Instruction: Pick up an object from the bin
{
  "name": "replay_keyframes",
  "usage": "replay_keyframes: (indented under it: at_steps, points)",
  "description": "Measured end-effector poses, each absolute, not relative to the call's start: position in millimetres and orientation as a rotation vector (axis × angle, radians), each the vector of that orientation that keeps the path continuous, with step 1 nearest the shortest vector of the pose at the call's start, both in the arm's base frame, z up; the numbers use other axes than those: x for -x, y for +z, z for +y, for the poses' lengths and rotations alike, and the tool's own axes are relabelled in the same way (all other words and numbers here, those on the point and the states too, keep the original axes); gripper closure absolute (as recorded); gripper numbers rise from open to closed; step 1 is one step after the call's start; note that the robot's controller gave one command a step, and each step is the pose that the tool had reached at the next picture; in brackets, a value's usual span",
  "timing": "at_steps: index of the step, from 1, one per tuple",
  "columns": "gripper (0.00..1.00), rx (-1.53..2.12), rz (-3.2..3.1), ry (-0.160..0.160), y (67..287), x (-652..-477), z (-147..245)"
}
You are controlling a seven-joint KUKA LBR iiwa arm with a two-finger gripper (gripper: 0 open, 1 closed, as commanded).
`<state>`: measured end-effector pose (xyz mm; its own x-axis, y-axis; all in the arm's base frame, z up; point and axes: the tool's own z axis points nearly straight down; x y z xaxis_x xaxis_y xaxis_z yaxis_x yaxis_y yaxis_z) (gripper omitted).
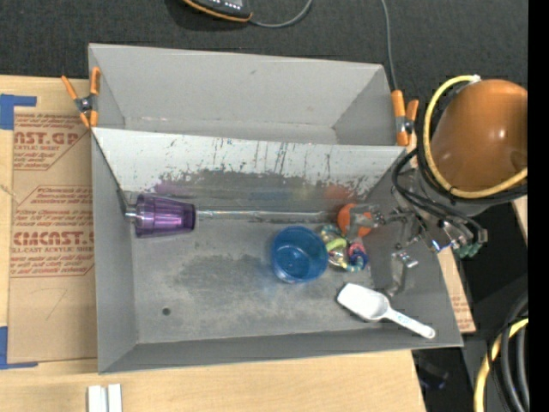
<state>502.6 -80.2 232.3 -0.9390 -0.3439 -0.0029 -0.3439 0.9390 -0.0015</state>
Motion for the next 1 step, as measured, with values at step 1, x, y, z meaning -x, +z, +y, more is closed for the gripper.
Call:
replay_keyframes:
  at_steps: [1]
  points:
    - [0.0, 0.58, 3.084, 0.0, 208.2, -508.8, -67.7]
